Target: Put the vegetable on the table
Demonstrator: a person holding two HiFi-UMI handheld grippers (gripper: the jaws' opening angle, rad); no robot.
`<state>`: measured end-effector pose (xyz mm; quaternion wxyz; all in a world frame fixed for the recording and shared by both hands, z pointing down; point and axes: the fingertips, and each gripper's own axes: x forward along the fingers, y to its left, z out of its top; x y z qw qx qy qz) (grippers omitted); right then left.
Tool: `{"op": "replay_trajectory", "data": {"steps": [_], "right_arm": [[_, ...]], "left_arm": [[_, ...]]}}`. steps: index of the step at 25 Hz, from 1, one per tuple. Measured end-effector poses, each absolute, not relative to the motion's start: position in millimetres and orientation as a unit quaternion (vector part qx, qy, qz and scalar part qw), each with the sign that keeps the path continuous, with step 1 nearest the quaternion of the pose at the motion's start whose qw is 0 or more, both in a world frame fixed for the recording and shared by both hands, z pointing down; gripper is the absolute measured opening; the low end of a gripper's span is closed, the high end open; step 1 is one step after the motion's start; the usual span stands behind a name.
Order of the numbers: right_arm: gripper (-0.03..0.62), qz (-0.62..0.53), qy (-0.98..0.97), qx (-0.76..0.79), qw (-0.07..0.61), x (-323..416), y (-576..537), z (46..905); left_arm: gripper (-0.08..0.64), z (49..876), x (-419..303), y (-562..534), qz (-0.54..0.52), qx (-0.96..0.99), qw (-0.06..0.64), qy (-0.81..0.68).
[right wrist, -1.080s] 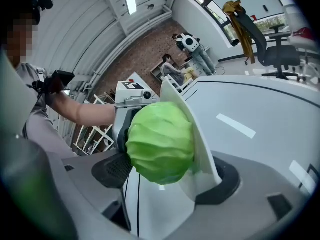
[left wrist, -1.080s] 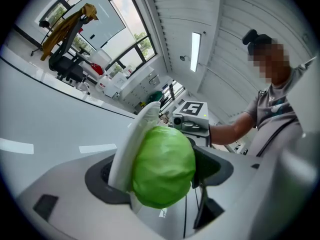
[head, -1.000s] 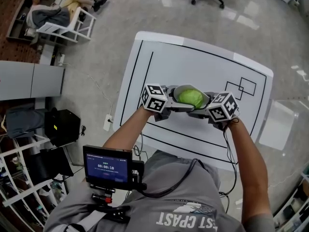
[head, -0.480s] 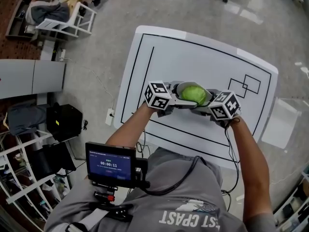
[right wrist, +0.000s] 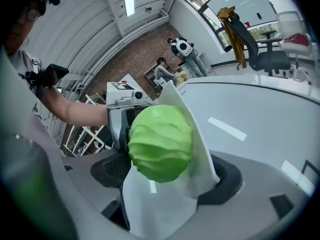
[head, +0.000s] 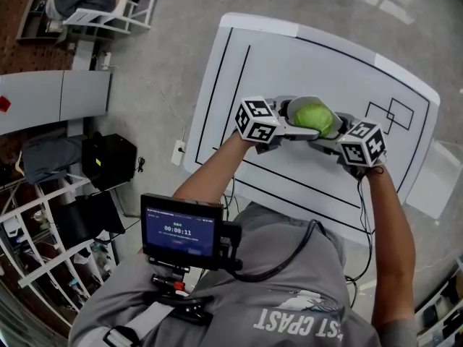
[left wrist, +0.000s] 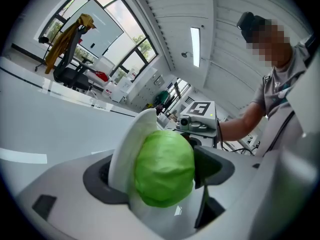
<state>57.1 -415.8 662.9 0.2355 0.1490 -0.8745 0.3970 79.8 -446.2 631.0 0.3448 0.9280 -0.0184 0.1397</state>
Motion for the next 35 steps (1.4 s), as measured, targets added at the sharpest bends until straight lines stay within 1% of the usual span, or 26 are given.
{"op": "replay_trajectory", "data": {"steps": [5, 9, 18, 25, 32, 35], "right_arm": [[0.391, 0.361, -0.879, 0.174, 0.259, 62, -420, 659], [0.394, 0.353, -0.876, 0.190, 0.268, 65, -419, 661], [0.394, 0.375, -0.870, 0.200, 0.249, 63, -419, 663], [0.394, 0.375, -0.869, 0.202, 0.252, 65, -421, 664], [0.394, 0.372, -0.866, 0.217, 0.254, 72, -431, 663], [0.394, 0.374, -0.865, 0.220, 0.252, 74, -433, 662]], "left_arm": [[0.394, 627, 81, -447, 0.157, 0.932, 0.325, -0.030], [0.403, 626, 82, -446, 0.184, 0.939, 0.290, -0.032], [0.423, 625, 80, -450, 0.219, 0.943, 0.249, -0.039], [0.433, 624, 78, -454, 0.224, 0.946, 0.231, -0.049], [0.456, 619, 79, -469, 0.237, 0.951, 0.180, -0.083], [0.459, 620, 79, -472, 0.228, 0.950, 0.194, -0.089]]}}
